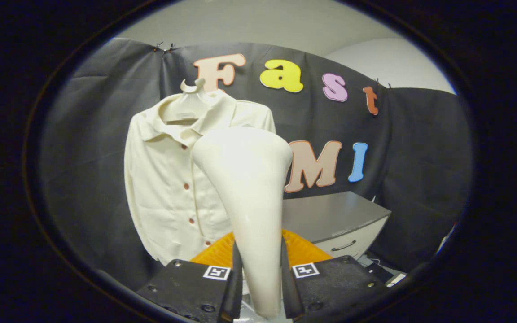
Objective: Iron the clothes twice with a garment steamer, once on the left side and once on the right side.
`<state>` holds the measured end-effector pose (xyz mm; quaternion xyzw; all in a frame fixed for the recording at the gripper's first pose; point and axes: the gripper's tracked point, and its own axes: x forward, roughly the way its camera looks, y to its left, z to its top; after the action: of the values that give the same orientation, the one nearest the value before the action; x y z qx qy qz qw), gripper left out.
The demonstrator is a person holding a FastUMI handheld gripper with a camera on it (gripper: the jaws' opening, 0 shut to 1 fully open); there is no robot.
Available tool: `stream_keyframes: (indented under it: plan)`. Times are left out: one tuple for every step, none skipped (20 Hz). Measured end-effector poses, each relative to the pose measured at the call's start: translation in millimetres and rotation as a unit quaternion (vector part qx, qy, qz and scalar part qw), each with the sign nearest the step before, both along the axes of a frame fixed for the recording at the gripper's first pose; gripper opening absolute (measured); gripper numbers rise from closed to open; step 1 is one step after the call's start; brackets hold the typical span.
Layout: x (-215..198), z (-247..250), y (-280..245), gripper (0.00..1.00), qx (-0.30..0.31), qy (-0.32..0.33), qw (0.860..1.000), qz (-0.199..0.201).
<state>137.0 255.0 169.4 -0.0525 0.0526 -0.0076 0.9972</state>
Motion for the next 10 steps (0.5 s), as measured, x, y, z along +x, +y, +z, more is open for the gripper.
stream_keyframes:
  plan:
    - [-3,-1,16,0.36,0.005,-0.003,1.000,0.009]
    - [-3,-1,28,0.36,0.009,-0.004,1.000,0.014]
    - [-2,-2,38,0.36,0.011,-0.005,1.000,0.018]
    - [0,-3,48,0.36,0.012,-0.006,1.000,0.022]
    - [3,-2,59,0.36,0.015,-0.009,0.999,0.027]
    - [7,0,71,0.36,0.019,-0.013,0.999,0.034]
    - [13,-1,83,0.36,0.025,-0.016,0.999,0.041]
    - [18,-3,96,0.36,0.033,-0.017,0.998,0.048]
    - [24,-3,108,0.36,0.039,-0.018,0.998,0.054]
    - [32,-6,118,0.36,0.044,-0.018,0.997,0.058]
